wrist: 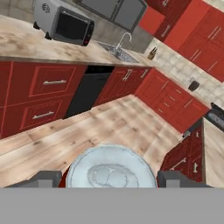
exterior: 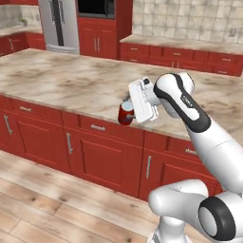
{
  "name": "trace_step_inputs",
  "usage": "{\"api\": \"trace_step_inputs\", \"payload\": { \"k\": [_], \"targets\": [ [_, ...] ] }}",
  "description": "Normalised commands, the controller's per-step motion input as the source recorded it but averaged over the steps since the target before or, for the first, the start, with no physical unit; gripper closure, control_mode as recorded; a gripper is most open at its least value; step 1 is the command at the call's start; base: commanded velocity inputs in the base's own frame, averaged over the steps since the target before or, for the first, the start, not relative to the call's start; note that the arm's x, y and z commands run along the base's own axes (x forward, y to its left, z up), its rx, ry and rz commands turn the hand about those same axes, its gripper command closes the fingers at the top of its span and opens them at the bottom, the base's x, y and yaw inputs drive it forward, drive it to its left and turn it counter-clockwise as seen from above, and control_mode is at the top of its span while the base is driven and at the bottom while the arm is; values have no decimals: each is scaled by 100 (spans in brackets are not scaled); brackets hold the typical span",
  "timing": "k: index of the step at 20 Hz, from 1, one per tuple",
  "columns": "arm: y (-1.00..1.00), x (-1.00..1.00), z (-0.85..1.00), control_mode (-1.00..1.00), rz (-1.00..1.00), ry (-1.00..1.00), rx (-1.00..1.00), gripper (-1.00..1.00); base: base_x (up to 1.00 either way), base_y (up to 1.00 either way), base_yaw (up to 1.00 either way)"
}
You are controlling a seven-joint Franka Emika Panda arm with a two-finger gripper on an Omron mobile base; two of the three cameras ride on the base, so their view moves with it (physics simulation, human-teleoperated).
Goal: Four empty soda cans are scattered around the kitchen. Gather all the cans and cluster them next to the stove for recycling.
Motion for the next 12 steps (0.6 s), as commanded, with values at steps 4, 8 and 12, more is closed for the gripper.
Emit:
{"api": "trace_step_inputs", "payload": {
  "k": [4,8,12],
  "targets": [
    [0,0,0,100,0,0,0,100,-5,29,45],
    [0,0,0,100,0,0,0,100,-4,28,45],
    [0,0,0,100,0,0,0,100,-2,28,45]
  ]
}}
